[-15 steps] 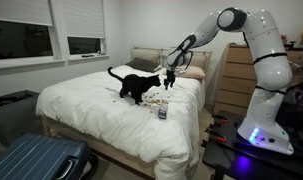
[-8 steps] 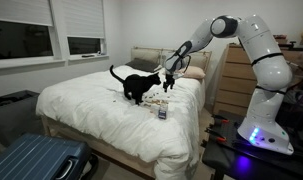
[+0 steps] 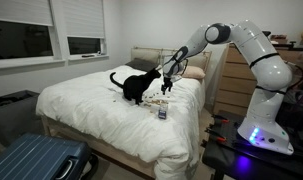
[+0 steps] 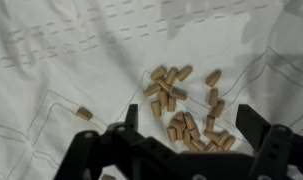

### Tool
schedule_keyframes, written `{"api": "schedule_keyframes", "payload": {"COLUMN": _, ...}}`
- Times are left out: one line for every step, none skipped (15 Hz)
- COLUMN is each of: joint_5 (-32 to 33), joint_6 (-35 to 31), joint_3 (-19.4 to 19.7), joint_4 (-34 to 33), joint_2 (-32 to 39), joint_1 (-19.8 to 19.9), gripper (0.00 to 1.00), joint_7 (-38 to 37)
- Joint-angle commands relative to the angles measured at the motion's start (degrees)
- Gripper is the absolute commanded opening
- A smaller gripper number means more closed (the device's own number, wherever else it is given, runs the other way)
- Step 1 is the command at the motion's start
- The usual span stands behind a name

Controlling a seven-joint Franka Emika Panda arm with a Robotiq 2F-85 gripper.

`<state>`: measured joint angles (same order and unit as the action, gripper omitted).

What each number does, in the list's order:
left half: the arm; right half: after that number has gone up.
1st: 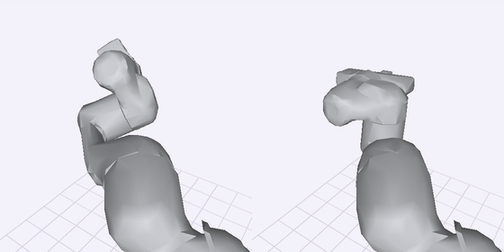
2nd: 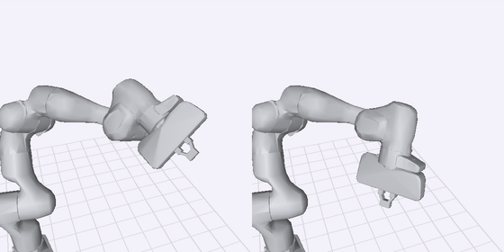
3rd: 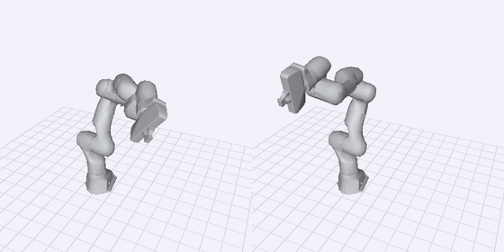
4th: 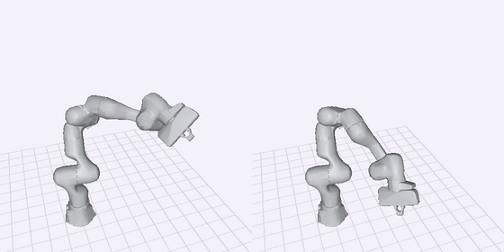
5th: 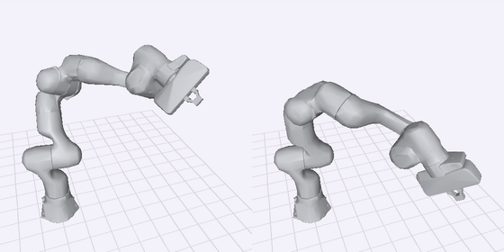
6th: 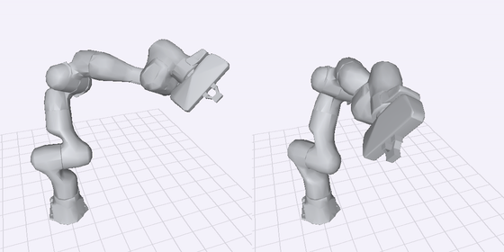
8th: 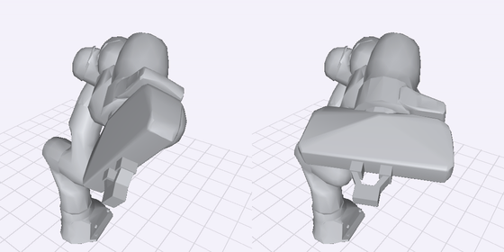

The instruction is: Pick some objects from the bed and put them in the clear bottle

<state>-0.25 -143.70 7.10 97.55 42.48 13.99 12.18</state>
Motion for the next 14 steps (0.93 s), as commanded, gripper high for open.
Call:
{"api": "schedule_keyframes", "payload": {"joint_5": 0.7, "joint_6": 1.67, "joint_3": -0.26, "joint_4": -5.6, "joint_2": 4.28, "joint_1": 0.67, "gripper": 1.0, "joint_7": -0.95}}
{"api": "schedule_keyframes", "payload": {"joint_5": 0.68, "joint_6": 1.93, "joint_3": -0.28, "joint_4": -6.65, "joint_2": 5.27, "joint_1": 0.75, "gripper": 1.0, "joint_7": -0.96}}
{"api": "schedule_keyframes", "payload": {"joint_5": 0.63, "joint_6": 2.21, "joint_3": -0.32, "joint_4": -7.71, "joint_2": 6.32, "joint_1": 0.87, "gripper": 1.0, "joint_7": -0.98}}
{"api": "schedule_keyframes", "payload": {"joint_5": 0.64, "joint_6": 2.51, "joint_3": -0.32, "joint_4": -8.7, "joint_2": 7.26, "joint_1": 0.96, "gripper": 1.0, "joint_7": -0.99}}
{"api": "schedule_keyframes", "payload": {"joint_5": 0.63, "joint_6": 2.8, "joint_3": -0.28, "joint_4": -9.7, "joint_2": 8.27, "joint_1": 1.03, "gripper": 1.0, "joint_7": -1.12}}
{"api": "schedule_keyframes", "payload": {"joint_5": 0.55, "joint_6": 3.22, "joint_3": -0.38, "joint_4": -10.58, "joint_2": 9.1, "joint_1": 1.16, "gripper": 1.0, "joint_7": -1.11}}
{"api": "schedule_keyframes", "payload": {"joint_5": 0.44, "joint_6": 3.71, "joint_3": -0.49, "joint_4": -11.45, "joint_2": 9.96, "joint_1": 1.28, "gripper": 1.0, "joint_7": -1.14}}
{"api": "schedule_keyframes", "payload": {"joint_5": 0.47, "joint_6": 4.1, "joint_3": -0.46, "joint_4": -12.24, "joint_2": 10.81, "joint_1": 1.33, "gripper": 1.0, "joint_7": -1.2}}
{"api": "schedule_keyframes", "payload": {"joint_5": 0.52, "joint_6": 4.6, "joint_3": -0.41, "joint_4": -12.96, "joint_2": 11.52, "joint_1": 1.31, "gripper": 1.0, "joint_7": -1.31}}
{"api": "schedule_keyframes", "payload": {"joint_5": 0.52, "joint_6": 5.02, "joint_3": -0.41, "joint_4": -13.66, "joint_2": 12.14, "joint_1": 1.34, "gripper": 1.0, "joint_7": -1.34}}
{"api": "schedule_keyframes", "payload": {"joint_5": 0.45, "joint_6": 5.39, "joint_3": -0.44, "joint_4": -14.34, "joint_2": 12.78, "joint_1": 1.41, "gripper": 1.0, "joint_7": -1.36}}
{"api": "schedule_keyframes", "payload": {"joint_5": 0.44, "joint_6": 5.84, "joint_3": -0.42, "joint_4": -15.11, "joint_2": 13.38, "joint_1": 1.44, "gripper": 1.0, "joint_7": -1.44}}
{"api": "schedule_keyframes", "payload": {"joint_5": 0.42, "joint_6": 6.13, "joint_3": -0.36, "joint_4": -15.77, "joint_2": 14.01, "joint_1": 1.42, "gripper": 1.0, "joint_7": -1.64}}
{"api": "schedule_keyframes", "payload": {"joint_5": 0.42, "joint_6": 6.46, "joint_3": -0.33, "joint_4": -16.42, "joint_2": 14.55, "joint_1": 1.35, "gripper": 1.0, "joint_7": -1.83}}
